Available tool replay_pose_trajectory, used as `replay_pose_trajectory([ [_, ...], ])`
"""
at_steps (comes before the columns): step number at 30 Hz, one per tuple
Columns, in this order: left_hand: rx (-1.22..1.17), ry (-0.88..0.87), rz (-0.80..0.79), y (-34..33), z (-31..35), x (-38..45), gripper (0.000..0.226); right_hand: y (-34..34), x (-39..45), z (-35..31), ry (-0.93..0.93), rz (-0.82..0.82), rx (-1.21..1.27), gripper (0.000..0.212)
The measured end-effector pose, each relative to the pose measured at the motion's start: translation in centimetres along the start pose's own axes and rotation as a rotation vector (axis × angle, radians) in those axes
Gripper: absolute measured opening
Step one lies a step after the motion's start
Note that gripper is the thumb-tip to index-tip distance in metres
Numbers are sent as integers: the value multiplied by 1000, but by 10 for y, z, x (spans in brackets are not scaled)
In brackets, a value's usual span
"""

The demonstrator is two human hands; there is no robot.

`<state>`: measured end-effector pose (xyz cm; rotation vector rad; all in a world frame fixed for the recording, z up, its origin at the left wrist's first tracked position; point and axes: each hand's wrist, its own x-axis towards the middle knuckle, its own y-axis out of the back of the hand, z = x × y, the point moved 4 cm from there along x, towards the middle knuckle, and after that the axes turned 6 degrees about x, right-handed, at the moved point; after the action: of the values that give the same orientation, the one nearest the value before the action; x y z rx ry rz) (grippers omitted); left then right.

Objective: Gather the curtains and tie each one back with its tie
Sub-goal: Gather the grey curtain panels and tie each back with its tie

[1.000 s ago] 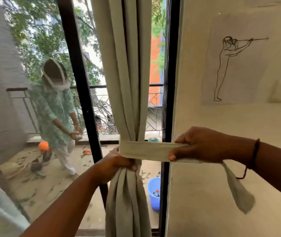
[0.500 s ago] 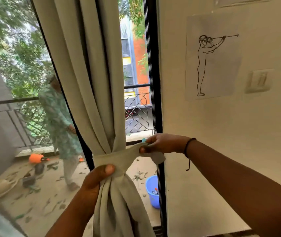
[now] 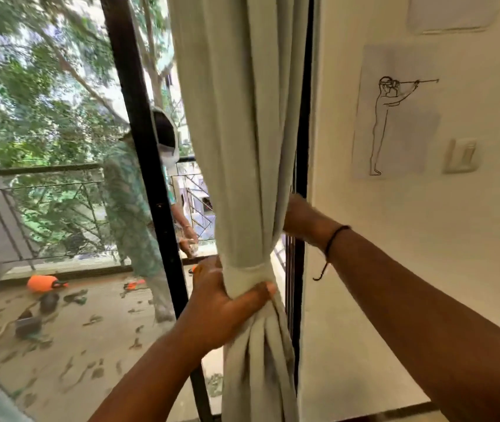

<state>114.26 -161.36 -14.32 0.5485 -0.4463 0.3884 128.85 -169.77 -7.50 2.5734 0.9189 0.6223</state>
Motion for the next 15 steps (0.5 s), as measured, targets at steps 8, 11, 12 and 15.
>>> replay_pose_trajectory([
  [8,900,32,232,24,-22,29,45,-31,-39,-57,173,94,112,62],
  [11,912,62,116,20,-22,36,48,-58,-24,-17,-44,-27,38,61],
  [12,953,38,58,16,-22,36,47,-62,-23,-9,-120,-82,85,38],
  [15,1095,-45,-91,2,-36,38,70,-63,-17,10,-207,-158,184,12],
])
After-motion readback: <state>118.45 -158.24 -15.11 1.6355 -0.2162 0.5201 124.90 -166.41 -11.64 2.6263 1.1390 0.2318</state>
